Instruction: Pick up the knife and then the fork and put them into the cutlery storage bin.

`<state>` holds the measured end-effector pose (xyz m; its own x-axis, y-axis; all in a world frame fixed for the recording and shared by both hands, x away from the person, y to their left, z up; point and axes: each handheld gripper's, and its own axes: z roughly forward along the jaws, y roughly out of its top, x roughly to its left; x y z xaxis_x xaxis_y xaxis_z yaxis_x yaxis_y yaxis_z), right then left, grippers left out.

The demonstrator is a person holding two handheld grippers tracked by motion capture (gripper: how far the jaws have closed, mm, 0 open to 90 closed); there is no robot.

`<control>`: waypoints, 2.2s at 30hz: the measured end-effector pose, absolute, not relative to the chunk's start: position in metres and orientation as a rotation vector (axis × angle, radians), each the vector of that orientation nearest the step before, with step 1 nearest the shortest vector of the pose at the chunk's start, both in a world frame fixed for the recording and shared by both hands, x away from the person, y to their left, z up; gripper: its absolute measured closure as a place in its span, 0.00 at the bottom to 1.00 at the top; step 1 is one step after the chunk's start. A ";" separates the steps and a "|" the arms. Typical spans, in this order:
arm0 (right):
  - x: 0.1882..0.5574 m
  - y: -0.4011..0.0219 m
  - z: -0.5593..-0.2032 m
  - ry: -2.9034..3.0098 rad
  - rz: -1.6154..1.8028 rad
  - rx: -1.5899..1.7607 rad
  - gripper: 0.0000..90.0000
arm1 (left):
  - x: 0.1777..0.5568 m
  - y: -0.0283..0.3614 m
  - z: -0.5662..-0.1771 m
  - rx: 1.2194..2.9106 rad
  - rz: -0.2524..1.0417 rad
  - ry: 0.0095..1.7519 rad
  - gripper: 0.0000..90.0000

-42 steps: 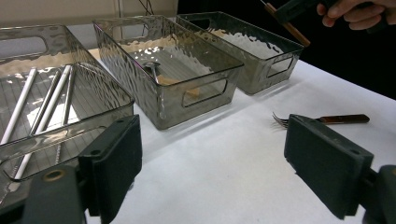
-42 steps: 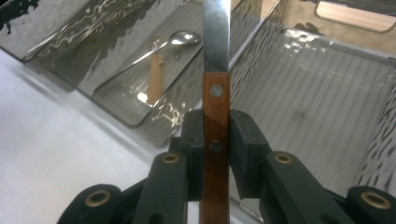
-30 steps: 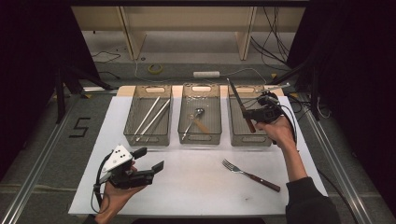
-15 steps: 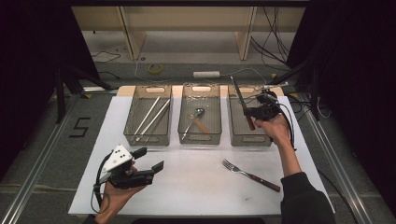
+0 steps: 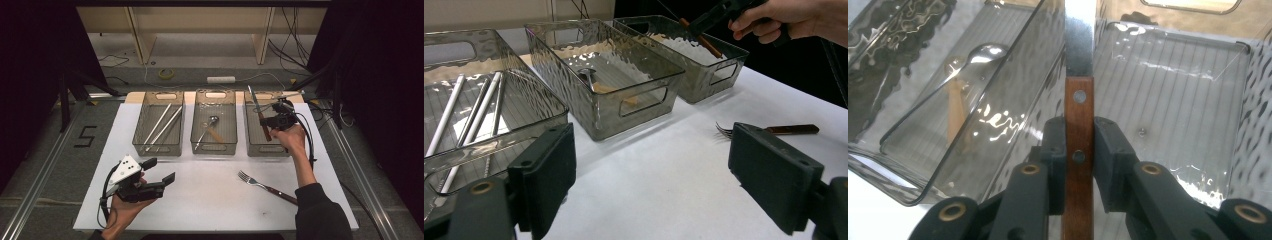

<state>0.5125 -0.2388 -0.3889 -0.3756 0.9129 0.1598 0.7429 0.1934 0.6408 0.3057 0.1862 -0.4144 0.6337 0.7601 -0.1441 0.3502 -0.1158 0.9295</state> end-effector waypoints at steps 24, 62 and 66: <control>0.516 -0.238 -0.413 2.201 0.879 1.675 0.86 | 0.305 0.186 -0.414 1.715 0.449 0.913 0.21; 0.436 -0.237 -0.374 2.436 1.041 1.300 0.41 | 0.305 0.186 -0.415 1.718 0.450 0.915 0.21; 0.418 -0.240 -0.374 2.473 1.058 1.244 0.39 | 0.305 0.186 -0.415 1.718 0.449 0.918 0.21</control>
